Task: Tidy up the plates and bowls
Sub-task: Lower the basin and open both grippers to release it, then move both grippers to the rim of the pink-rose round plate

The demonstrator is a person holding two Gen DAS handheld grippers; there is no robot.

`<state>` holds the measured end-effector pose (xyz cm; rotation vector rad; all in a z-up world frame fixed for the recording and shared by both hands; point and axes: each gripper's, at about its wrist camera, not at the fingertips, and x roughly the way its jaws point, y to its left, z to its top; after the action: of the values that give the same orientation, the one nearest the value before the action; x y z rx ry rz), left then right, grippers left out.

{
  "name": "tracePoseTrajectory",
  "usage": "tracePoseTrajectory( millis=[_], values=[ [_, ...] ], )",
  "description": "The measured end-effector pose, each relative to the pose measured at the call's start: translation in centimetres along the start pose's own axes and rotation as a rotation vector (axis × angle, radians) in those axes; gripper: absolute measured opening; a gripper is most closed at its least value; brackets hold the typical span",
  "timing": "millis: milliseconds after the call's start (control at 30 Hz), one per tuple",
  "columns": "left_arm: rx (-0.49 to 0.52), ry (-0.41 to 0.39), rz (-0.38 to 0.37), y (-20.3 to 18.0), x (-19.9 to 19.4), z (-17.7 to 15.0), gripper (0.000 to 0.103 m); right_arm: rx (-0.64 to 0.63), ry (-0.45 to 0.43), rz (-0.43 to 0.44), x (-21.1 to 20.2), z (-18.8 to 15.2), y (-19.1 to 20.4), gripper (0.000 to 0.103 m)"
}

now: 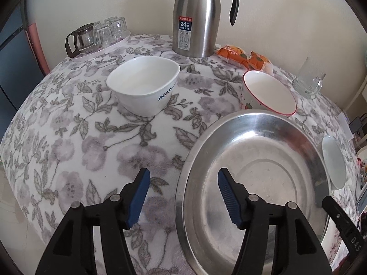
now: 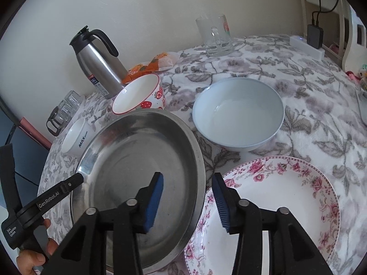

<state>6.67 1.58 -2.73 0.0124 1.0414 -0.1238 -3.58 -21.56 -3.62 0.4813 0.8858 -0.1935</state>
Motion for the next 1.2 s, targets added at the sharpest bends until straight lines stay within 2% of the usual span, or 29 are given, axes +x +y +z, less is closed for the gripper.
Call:
tracePoseTrajectory(
  millis=[33,100,267,400,500,700,800,833,1033,1200],
  values=[
    [0.004,0.004,0.002,0.0,0.1,0.0,0.074,-0.007,0.001,-0.004,0.0,0.0,0.1,0.051],
    [0.005,0.004,0.001,0.0,0.1,-0.1,0.081,-0.022,0.002,-0.013,0.1,-0.1,0.3,0.057],
    [0.025,0.009,0.002,-0.2,0.0,-0.4,0.084,-0.046,0.0,-0.035,0.1,-0.3,0.7,0.07],
    [0.058,-0.007,0.023,-0.6,-0.3,-0.6,0.085,-0.061,-0.008,-0.047,0.0,-0.5,0.9,0.072],
    [0.075,-0.018,0.031,-0.7,-0.6,-0.8,0.098,-0.075,-0.018,-0.053,-0.2,-0.7,1.1,0.075],
    [0.092,-0.065,0.026,-1.0,-1.8,-0.9,0.098,-0.105,-0.033,-0.056,-0.6,-1.0,1.6,0.086],
    [0.09,-0.069,0.018,-1.1,-2.0,-1.0,0.099,-0.11,-0.036,-0.062,-0.8,-1.1,1.5,0.097],
    [0.088,-0.069,0.014,-1.1,-2.1,-1.0,0.099,-0.111,-0.038,-0.065,-0.9,-1.1,1.5,0.103],
    [0.07,-0.073,-0.003,-1.3,-2.6,-1.3,0.099,-0.103,-0.069,-0.076,-1.7,-1.1,0.7,0.103],
    [0.067,-0.112,-0.05,-2.1,-4.0,-1.6,0.099,-0.1,-0.112,-0.096,-2.6,-1.2,-0.1,0.103]
  ],
)
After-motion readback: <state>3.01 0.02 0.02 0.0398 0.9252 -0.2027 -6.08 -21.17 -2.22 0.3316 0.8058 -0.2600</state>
